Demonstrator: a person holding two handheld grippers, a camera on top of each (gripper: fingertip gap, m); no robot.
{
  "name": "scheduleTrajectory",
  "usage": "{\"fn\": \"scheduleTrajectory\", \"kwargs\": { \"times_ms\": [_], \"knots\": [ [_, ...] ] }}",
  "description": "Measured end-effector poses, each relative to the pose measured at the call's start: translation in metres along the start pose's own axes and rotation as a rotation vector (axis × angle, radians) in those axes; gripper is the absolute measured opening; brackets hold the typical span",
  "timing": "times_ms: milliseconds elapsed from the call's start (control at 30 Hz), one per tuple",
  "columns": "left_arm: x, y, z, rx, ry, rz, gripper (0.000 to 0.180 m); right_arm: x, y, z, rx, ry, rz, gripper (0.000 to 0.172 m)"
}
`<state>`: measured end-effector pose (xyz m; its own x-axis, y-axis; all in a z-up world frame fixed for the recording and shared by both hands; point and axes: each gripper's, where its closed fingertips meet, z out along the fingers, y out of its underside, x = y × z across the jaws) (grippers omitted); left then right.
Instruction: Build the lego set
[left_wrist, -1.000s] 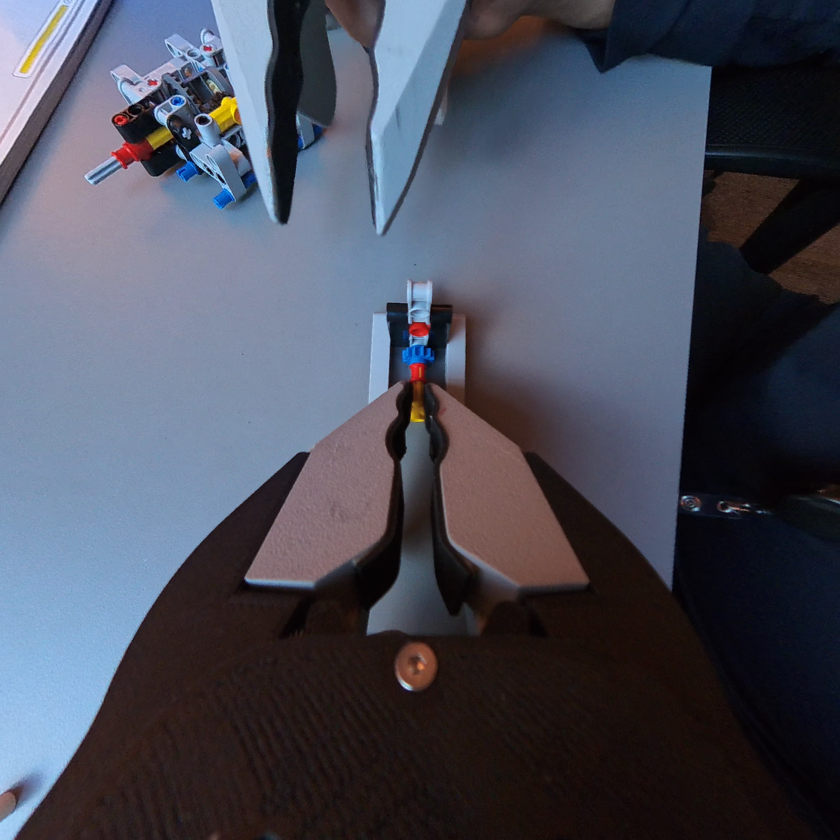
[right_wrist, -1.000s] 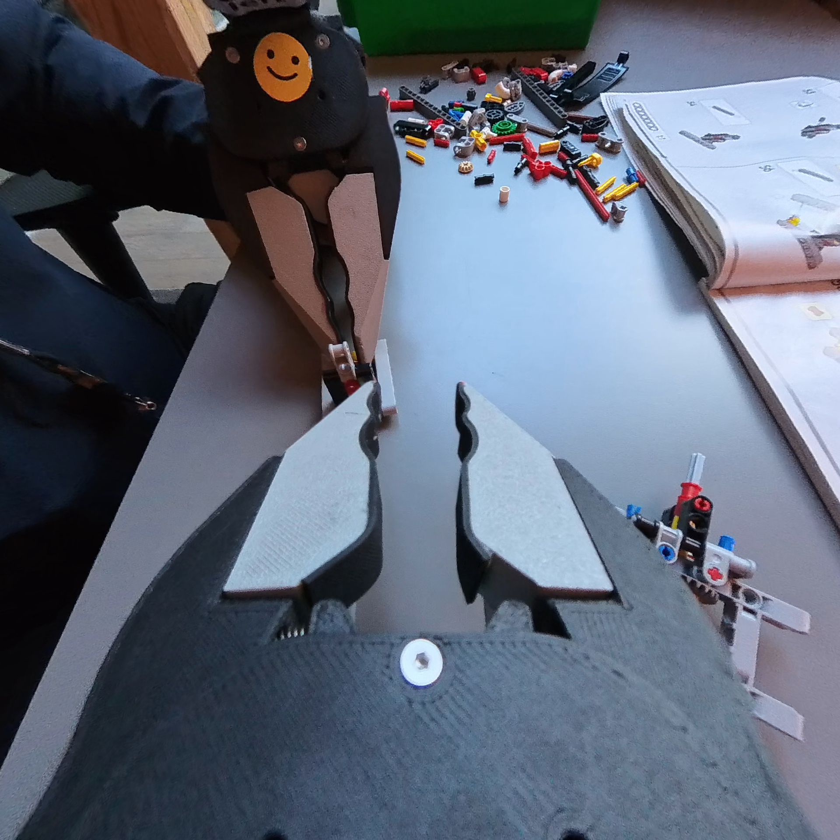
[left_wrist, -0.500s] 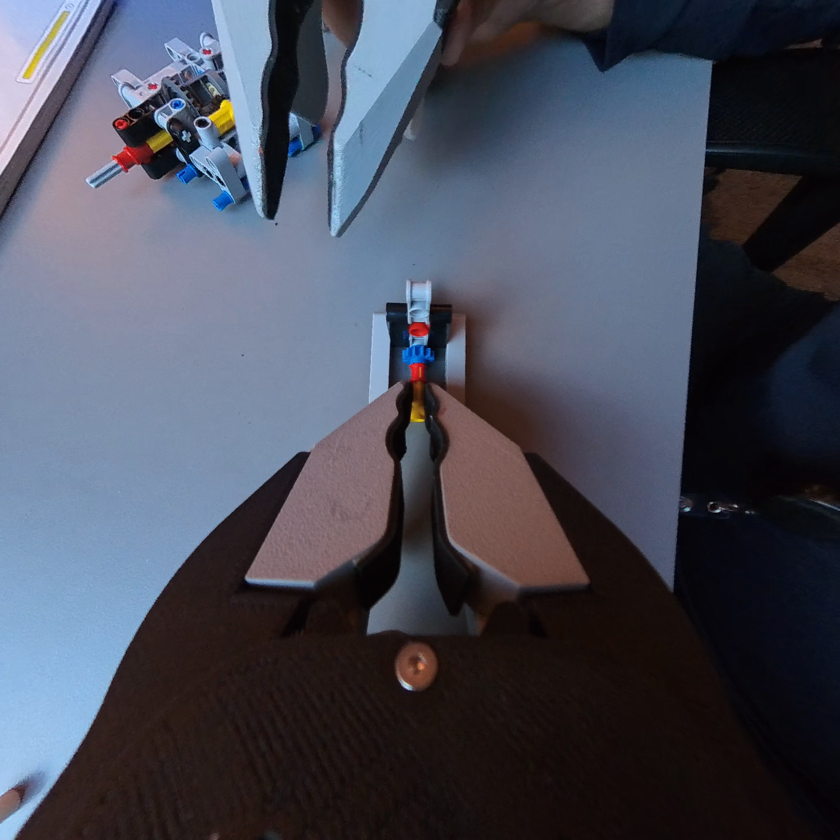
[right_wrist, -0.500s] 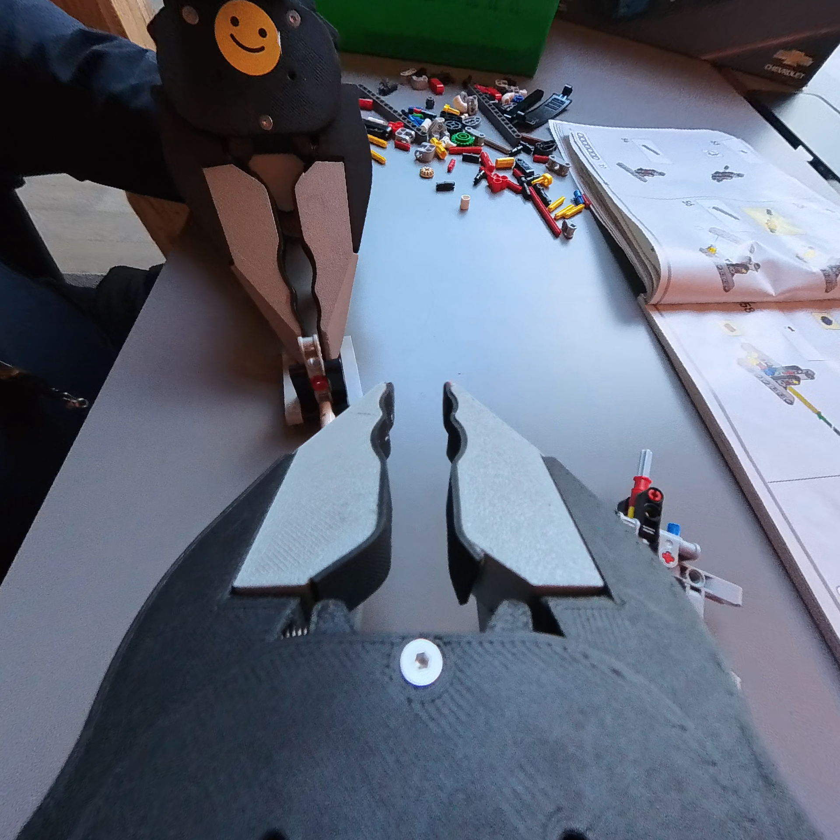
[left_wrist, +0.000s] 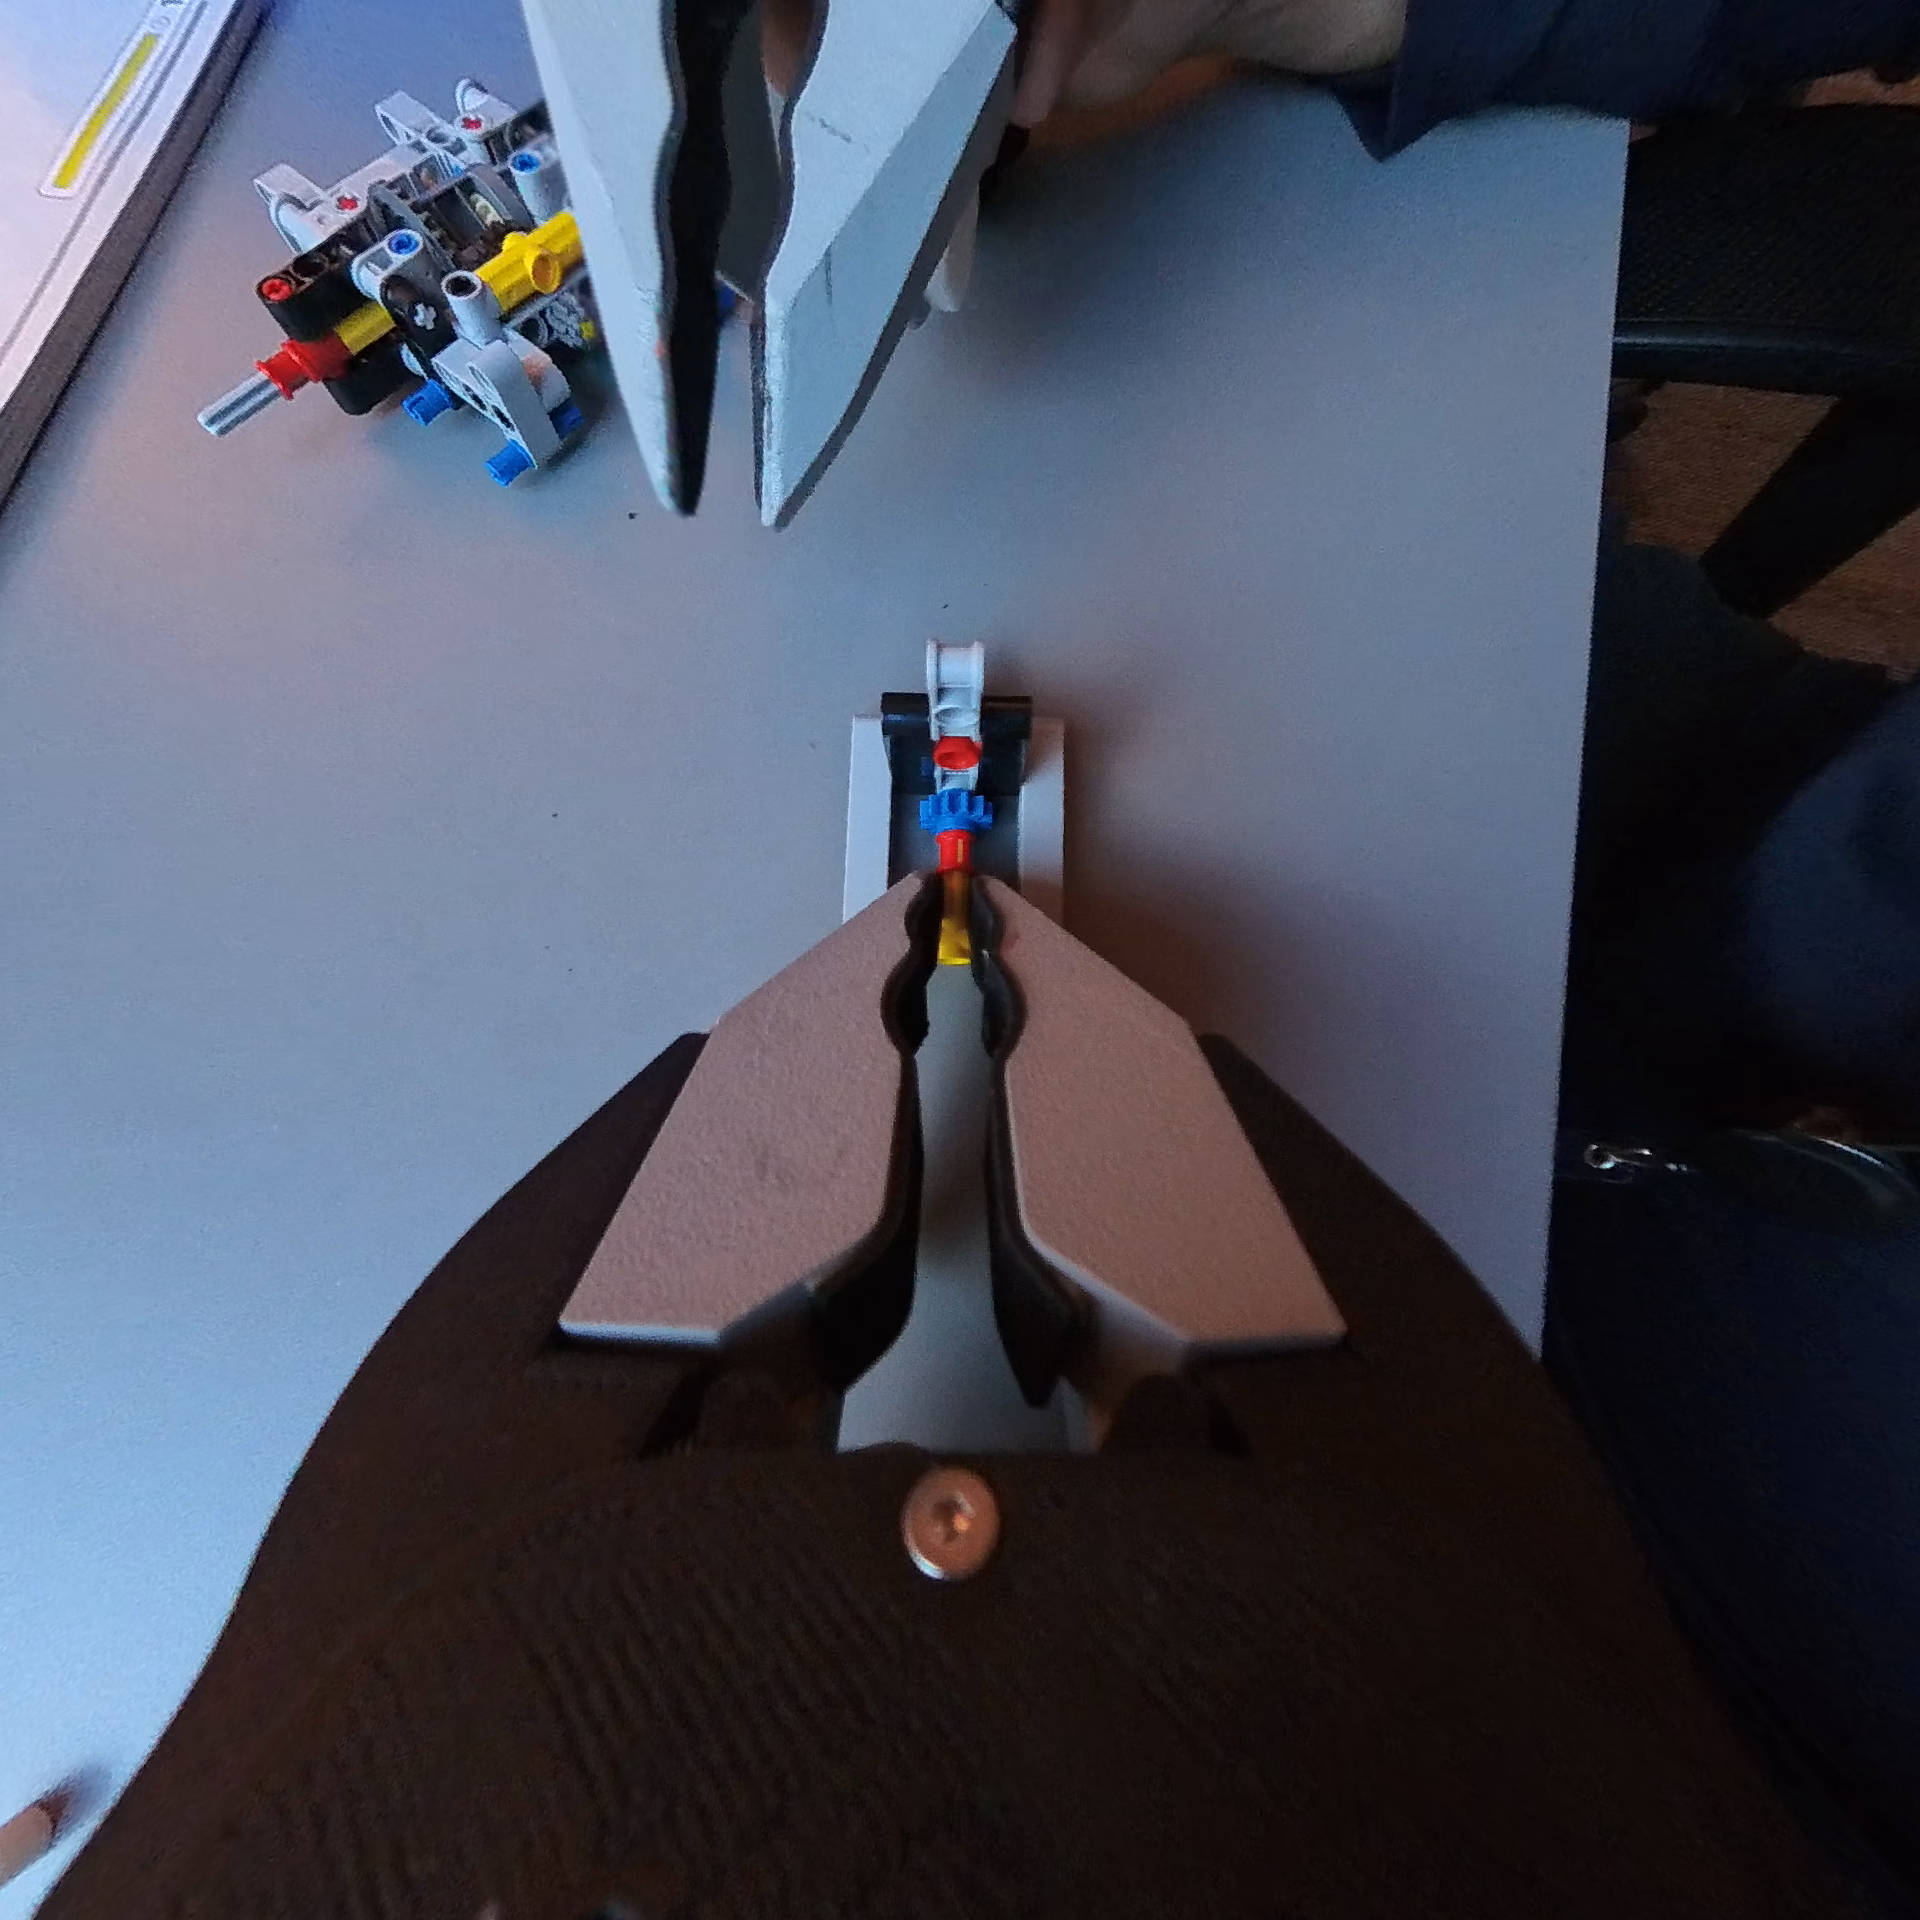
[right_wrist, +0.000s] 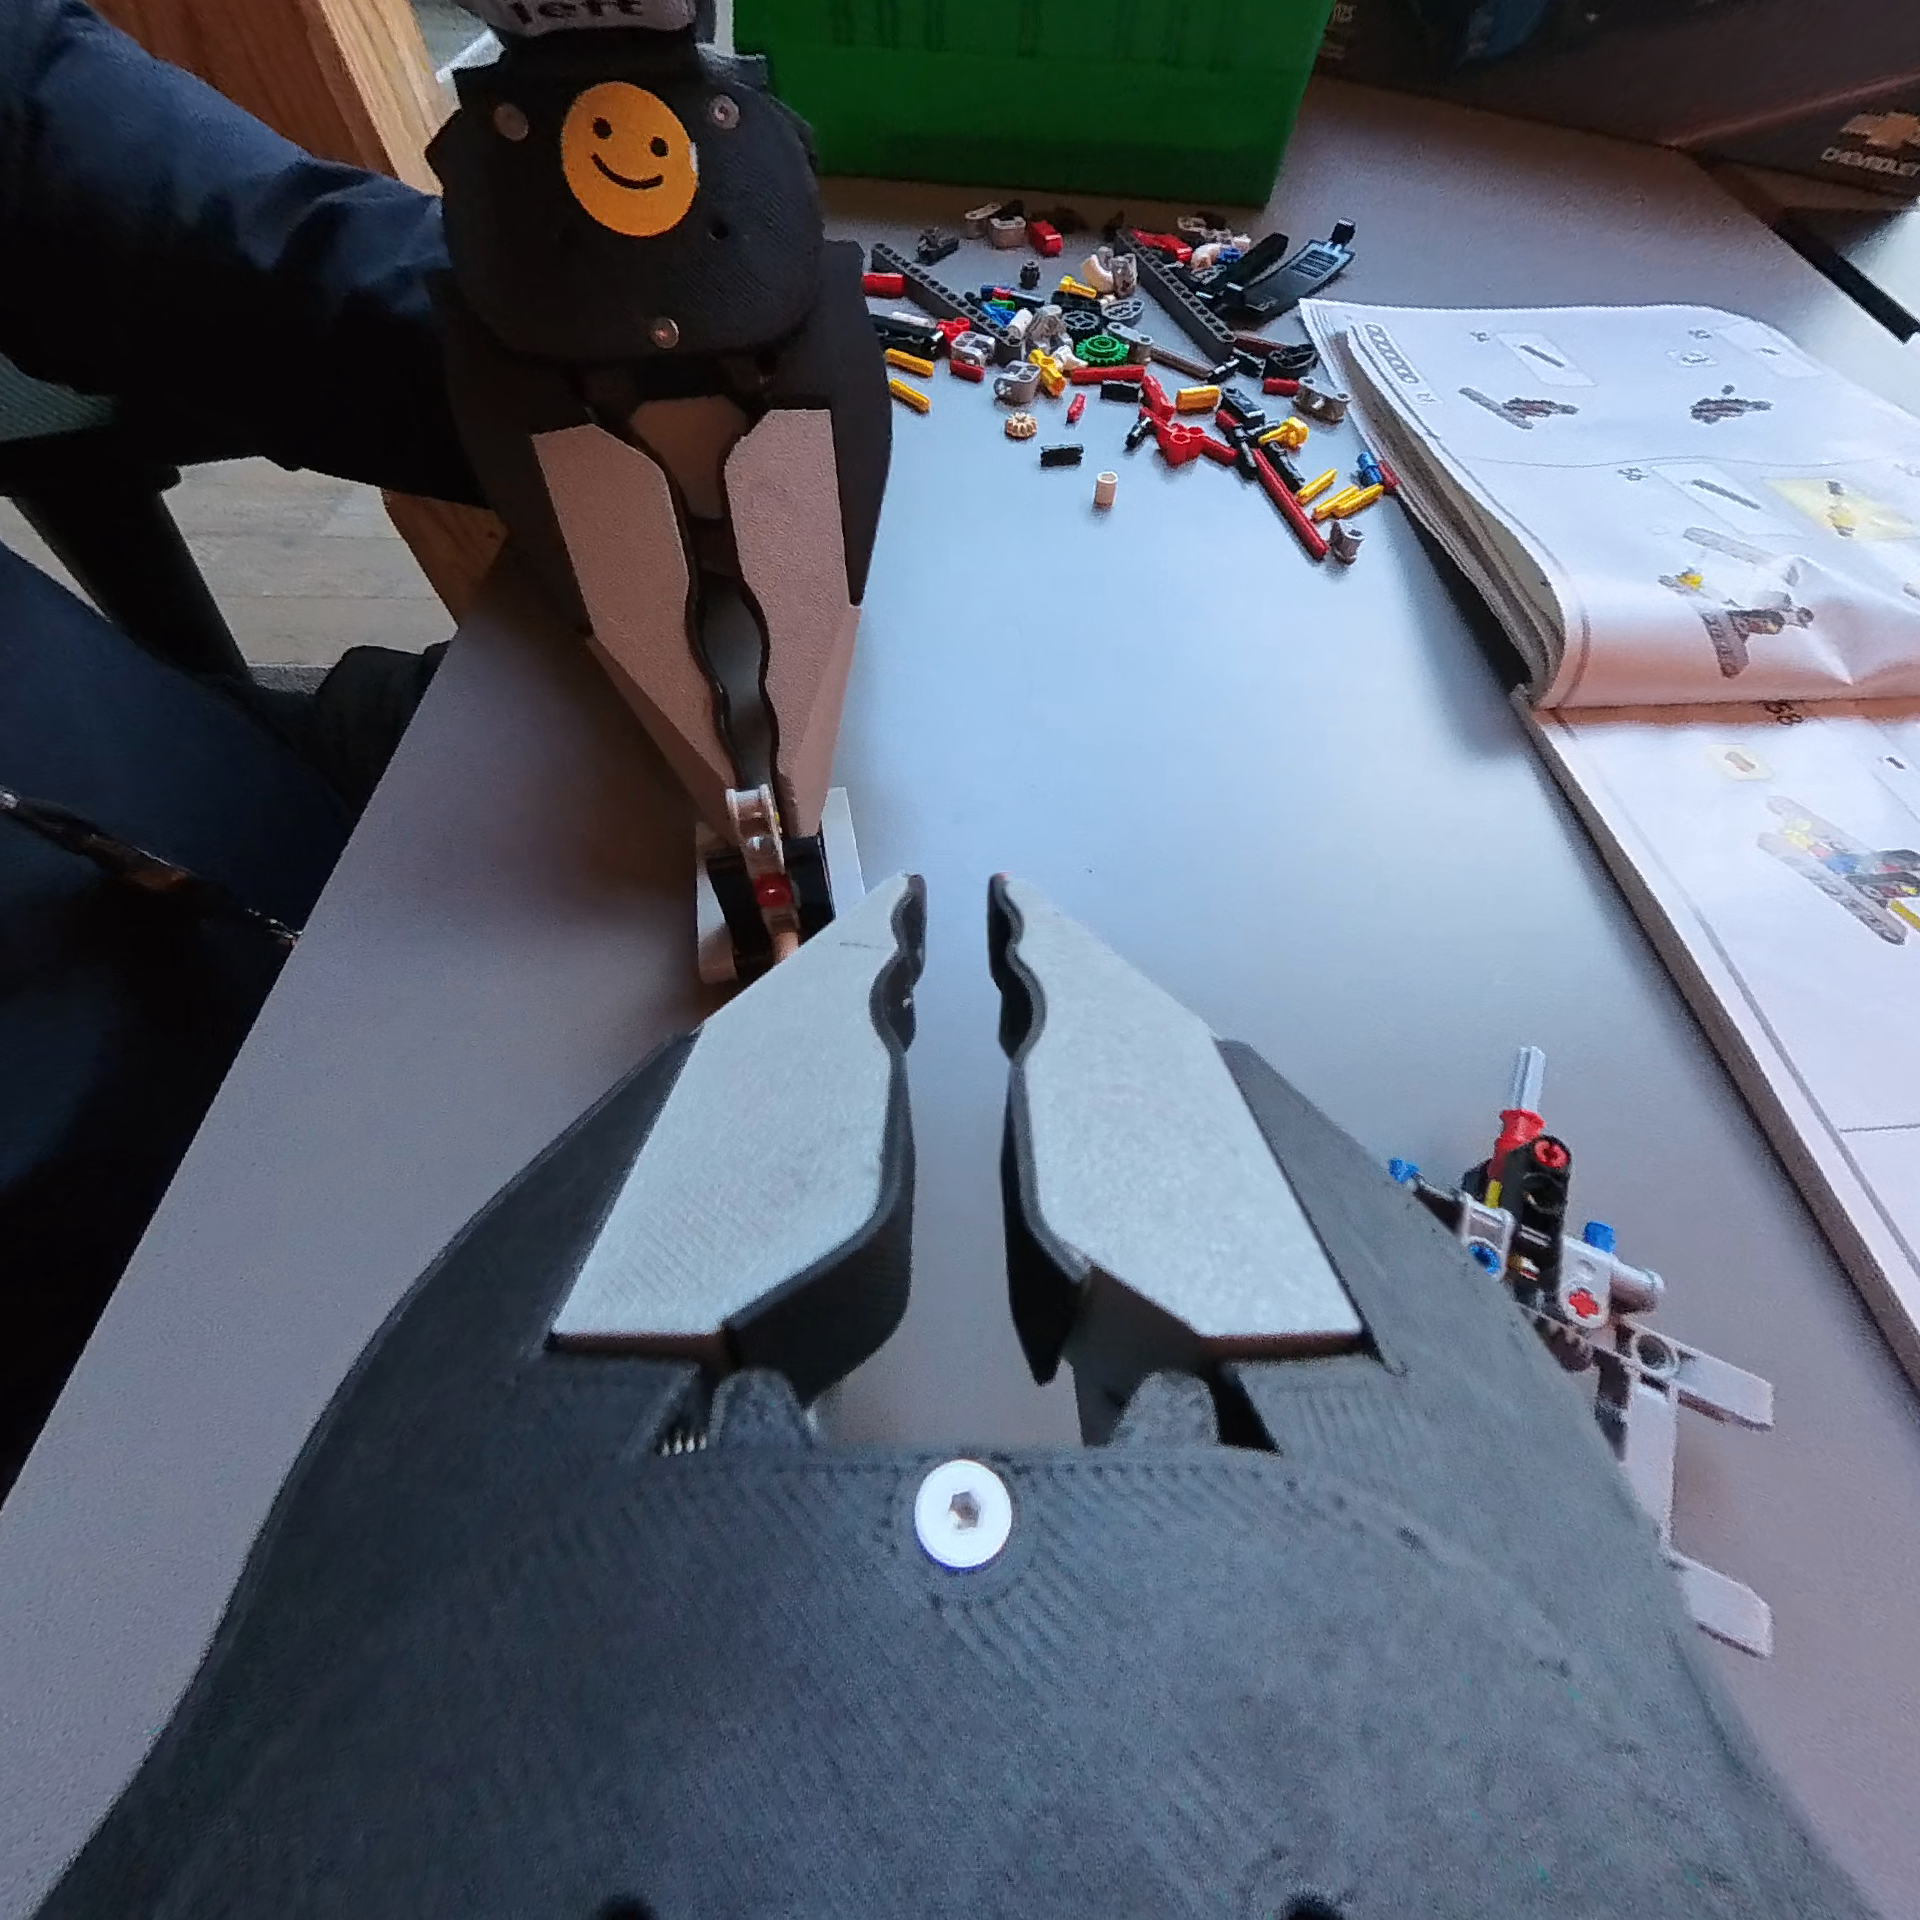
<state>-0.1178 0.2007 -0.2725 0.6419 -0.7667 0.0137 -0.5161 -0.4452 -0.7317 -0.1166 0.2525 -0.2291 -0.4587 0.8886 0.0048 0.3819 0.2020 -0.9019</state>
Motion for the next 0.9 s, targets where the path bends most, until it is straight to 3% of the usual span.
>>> {"fn": "scheduleTrajectory", "kwargs": {
  "times_ms": [300,900],
  "knots": [
    [0.000,0.000,0.000,0.001,-0.006,0.010,0.002,-0.005,-0.001,-0.005,0.025,-0.044,0.026,0.004],
    [0.000,0.000,0.000,0.001,-0.004,0.008,0.002,-0.033,0.016,-0.004,-0.090,-0.167,-0.038,0.004]
  ]
}}
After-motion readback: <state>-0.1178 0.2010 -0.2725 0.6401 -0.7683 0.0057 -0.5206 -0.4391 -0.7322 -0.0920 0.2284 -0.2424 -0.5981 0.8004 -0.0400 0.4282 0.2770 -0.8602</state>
